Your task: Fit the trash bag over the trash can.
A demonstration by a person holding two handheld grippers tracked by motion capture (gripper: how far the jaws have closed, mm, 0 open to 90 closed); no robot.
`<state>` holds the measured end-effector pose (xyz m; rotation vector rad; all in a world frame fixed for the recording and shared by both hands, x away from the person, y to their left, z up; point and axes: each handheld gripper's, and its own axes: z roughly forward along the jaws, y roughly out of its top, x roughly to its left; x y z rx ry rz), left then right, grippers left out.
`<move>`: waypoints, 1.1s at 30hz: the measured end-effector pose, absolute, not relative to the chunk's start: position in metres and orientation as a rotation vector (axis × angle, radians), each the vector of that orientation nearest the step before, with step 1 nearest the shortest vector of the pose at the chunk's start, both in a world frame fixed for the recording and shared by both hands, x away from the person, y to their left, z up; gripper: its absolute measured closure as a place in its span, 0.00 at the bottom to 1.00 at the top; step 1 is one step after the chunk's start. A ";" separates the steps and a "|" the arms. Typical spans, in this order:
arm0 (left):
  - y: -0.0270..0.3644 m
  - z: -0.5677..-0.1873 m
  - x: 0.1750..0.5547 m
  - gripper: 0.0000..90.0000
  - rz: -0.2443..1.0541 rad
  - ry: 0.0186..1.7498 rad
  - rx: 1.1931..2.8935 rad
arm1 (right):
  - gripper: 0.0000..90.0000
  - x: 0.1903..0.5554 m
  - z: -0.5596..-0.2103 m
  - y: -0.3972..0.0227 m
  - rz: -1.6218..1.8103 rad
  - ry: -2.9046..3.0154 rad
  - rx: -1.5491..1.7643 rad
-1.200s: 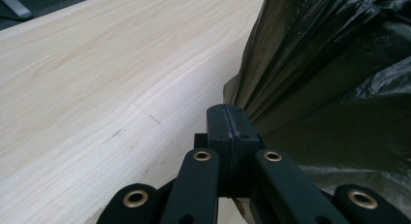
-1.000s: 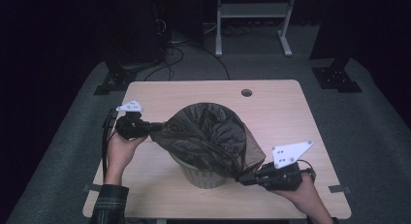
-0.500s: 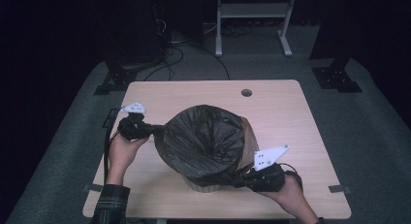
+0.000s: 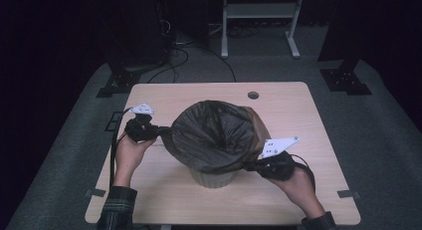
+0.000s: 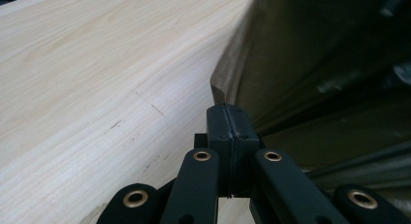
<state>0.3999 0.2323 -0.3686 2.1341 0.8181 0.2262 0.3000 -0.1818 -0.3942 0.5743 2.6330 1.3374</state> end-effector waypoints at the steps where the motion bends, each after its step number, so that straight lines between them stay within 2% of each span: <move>1: 0.231 -0.370 0.400 1.00 0.227 0.821 2.139 | 1.00 0.305 -0.394 -0.186 1.305 2.620 0.612; 6: 0.228 -0.375 0.403 1.00 0.197 0.825 2.140 | 1.00 0.311 -0.398 -0.198 1.361 2.626 0.658; 12: 0.227 -0.377 0.404 1.00 0.191 0.828 2.135 | 1.00 0.299 -0.401 -0.185 1.357 2.704 0.555; 16: 0.224 -0.372 0.403 1.00 0.220 0.810 2.136 | 1.00 0.299 -0.404 -0.181 1.342 2.755 0.534; 20: 0.224 -0.375 0.407 1.00 0.180 0.815 2.134 | 1.00 0.302 -0.406 -0.179 1.323 2.778 0.540; 24: 0.218 -0.375 0.405 1.00 0.194 0.803 2.167 | 1.00 0.302 -0.404 -0.182 1.315 2.788 0.547; 25: 0.217 -0.375 0.404 1.00 0.203 0.803 2.179 | 0.88 0.301 -0.402 -0.183 1.317 2.780 0.533; 26: 0.217 -0.374 0.404 1.00 0.205 0.801 2.182 | 0.80 0.300 -0.400 -0.184 1.338 2.753 0.533; 28: 0.219 -0.374 0.403 1.00 0.201 0.798 2.172 | 0.75 0.297 -0.393 -0.188 1.383 2.713 0.536; 31: 0.222 -0.372 0.402 1.00 0.199 0.800 2.156 | 0.75 0.289 -0.373 -0.195 1.482 2.639 0.509; 32: 0.222 -0.370 0.402 1.00 0.204 0.802 2.157 | 0.75 0.283 -0.356 -0.198 1.551 2.582 0.474; 33: 0.223 -0.369 0.401 1.00 0.207 0.795 2.155 | 0.75 0.283 -0.356 -0.198 1.551 2.582 0.474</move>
